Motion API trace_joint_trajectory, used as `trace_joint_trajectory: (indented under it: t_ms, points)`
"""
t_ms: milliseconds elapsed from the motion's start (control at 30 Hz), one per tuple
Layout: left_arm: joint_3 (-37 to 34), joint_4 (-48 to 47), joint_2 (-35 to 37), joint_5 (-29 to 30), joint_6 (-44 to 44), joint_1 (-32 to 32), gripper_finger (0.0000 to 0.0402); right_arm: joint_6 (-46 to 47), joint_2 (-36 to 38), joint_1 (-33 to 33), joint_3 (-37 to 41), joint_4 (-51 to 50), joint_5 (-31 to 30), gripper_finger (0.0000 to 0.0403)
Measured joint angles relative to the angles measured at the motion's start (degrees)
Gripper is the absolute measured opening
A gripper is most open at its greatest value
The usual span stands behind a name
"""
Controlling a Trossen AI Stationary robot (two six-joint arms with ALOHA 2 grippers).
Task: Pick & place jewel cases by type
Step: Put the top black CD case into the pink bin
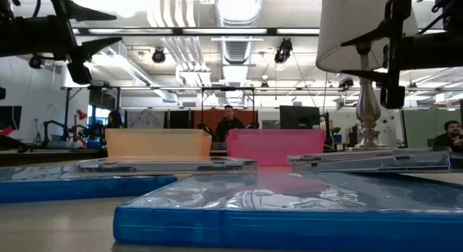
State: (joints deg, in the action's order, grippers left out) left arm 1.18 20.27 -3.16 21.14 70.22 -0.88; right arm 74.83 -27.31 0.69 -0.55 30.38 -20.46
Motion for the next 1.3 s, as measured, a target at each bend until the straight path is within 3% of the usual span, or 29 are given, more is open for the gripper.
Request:
trace_joint_trajectory:
  t_ms: [100, 200, 300, 400, 533, 667, 767, 1033, 1167, 1300]
  points:
    - [3.1, -0.6, -1.4, -0.1, 0.9, 0.1, 0.0161, 0.3, -1.7, 0.0, -2.7, -7.5, 3.4, 0.0221]
    - [9.7, -6.6, -5.4, -0.9, 0.1, 0.1, 0.0161, 1.4, -4.6, 0.0, -10.3, -30.3, 7.2, 0.0221]
    - [17.6, -17.7, -12.6, -5.8, -0.4, 0.2, 0.0161, 0.6, -9.1, 0.0, -17.8, -53.1, 11.7, 0.0221]
    - [23.9, -27.8, -22.7, -12.4, -0.5, 0.5, 0.0161, -1.8, -12.7, 0.0, -22.1, -61.9, 17.8, 0.0221]
    - [29.2, -28.7, -36.7, -21.7, -3.5, 2.3, 0.0161, -2.2, -16.1, 0.0, -21.8, -61.7, 27.7, 0.0221]
    - [34.2, -29.8, -48.0, -23.2, -10.9, 4.4, 0.0161, 2.4, -17.1, 0.2, -16.8, -53.3, 32.3, 0.0221]
    - [38.1, -28.5, -53.3, -23.5, -17.7, 5.0, 0.0161, 7.4, -16.5, 0.2, -13.2, -47.1, 32.7, 0.0221]
    - [44.9, -29.1, -67.0, -26.1, -27.2, 5.2, 0.0161, 20.5, -15.8, 6.1, -8.0, -44.3, 32.7, 0.0222]
    - [48.9, -30.1, -74.6, -30.2, -32.6, 5.8, 0.0161, 23.5, -16.4, 9.7, -7.0, -44.1, 32.4, 0.0222]
    - [53.9, -29.5, -81.9, -29.5, -34.4, 5.2, 0.0161, 24.6, -16.7, 11.9, -5.7, -40.1, 31.2, 0.0222]
